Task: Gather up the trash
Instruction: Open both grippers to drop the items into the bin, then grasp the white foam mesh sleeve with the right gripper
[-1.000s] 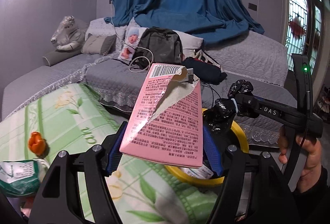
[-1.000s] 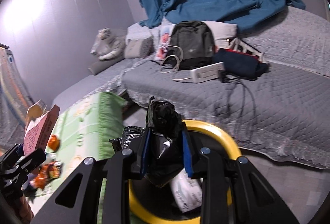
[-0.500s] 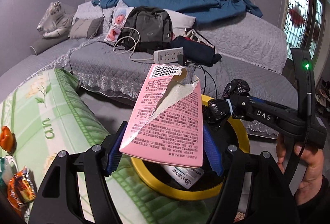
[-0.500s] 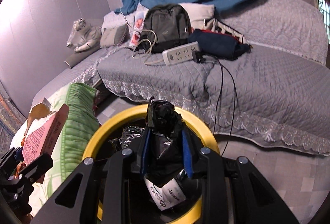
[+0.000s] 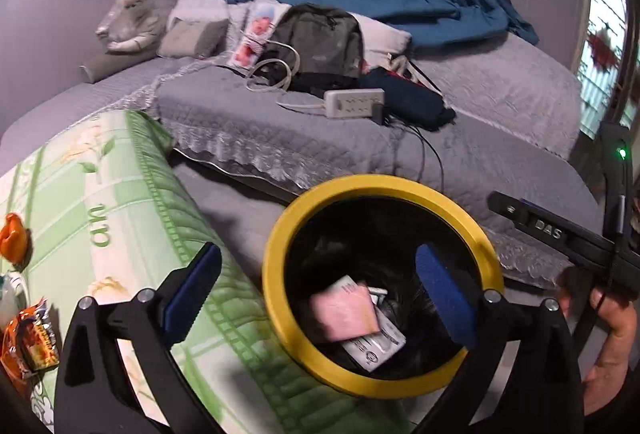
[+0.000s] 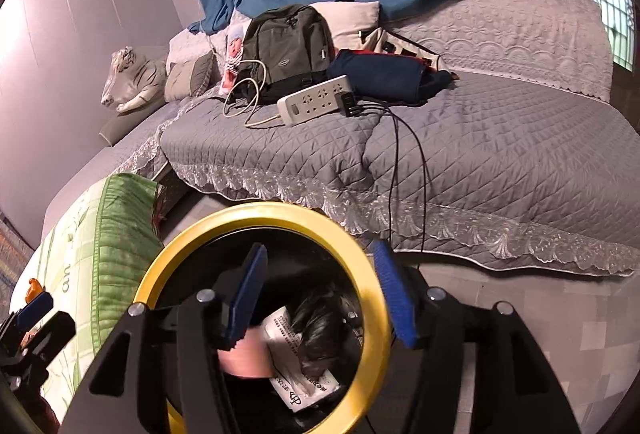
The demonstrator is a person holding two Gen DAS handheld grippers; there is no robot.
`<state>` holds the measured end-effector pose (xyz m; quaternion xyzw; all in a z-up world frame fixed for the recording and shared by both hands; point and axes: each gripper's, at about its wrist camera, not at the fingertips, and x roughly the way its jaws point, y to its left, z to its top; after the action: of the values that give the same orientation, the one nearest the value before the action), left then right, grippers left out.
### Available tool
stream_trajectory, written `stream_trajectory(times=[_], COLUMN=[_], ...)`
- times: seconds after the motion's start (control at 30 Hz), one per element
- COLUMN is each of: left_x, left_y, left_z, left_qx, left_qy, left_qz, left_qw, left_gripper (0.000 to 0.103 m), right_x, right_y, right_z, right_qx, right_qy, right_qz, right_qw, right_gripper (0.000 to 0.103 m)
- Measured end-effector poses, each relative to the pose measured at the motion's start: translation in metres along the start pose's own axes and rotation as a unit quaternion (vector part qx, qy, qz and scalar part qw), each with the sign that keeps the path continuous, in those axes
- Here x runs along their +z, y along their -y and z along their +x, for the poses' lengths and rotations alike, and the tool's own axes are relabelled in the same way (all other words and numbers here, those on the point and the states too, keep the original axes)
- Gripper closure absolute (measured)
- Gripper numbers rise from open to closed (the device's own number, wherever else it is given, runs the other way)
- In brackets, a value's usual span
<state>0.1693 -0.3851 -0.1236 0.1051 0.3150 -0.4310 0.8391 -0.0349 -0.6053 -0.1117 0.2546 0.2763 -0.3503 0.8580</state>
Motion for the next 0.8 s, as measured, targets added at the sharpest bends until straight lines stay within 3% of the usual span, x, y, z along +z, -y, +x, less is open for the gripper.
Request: stream_trajectory(times=[0.33,0.53,0.63,0.73,0.8], left_x=[0.006,0.0,-0.015,-0.042,-0.066], left_y=[-0.033,-0.089,-0.115,-0.15,-0.174], left_z=[-0.048,-0.124,-0.159,-0.199,-0.226], left_qx=[0.013,0.073,0.118,0.151,0.18], left_qy=[0.045,0.098,0.112,0.122,0.125], left_qz=[-0.034,-0.049,-0.047,-0.06,-0.075], left_qw=[0.9983,0.9913,0.9856,0.9791,0.9727], left_gripper=[0.008,0.008,0.008,0.008,0.008], right_x=[-0.001,-0.004,-0.013,-0.025,-0.034], right_y=[-0.017,-0.074,-0.115,-0.16,-0.188], right_z=[-0.019,-0.046,-0.056,-0.065,-0.072], right_qx=[0.045,0.16,0.248,0.361,0.412], right_qy=[0.01,0.028,0.014,-0.03,-0.053], right_qz=[-0.013,-0.092,-0.142,-0.168,-0.191], right_qw=[0.999,0.983,0.958,0.917,0.89], right_gripper=[0.05,0.042,0.037,0.025,0.018])
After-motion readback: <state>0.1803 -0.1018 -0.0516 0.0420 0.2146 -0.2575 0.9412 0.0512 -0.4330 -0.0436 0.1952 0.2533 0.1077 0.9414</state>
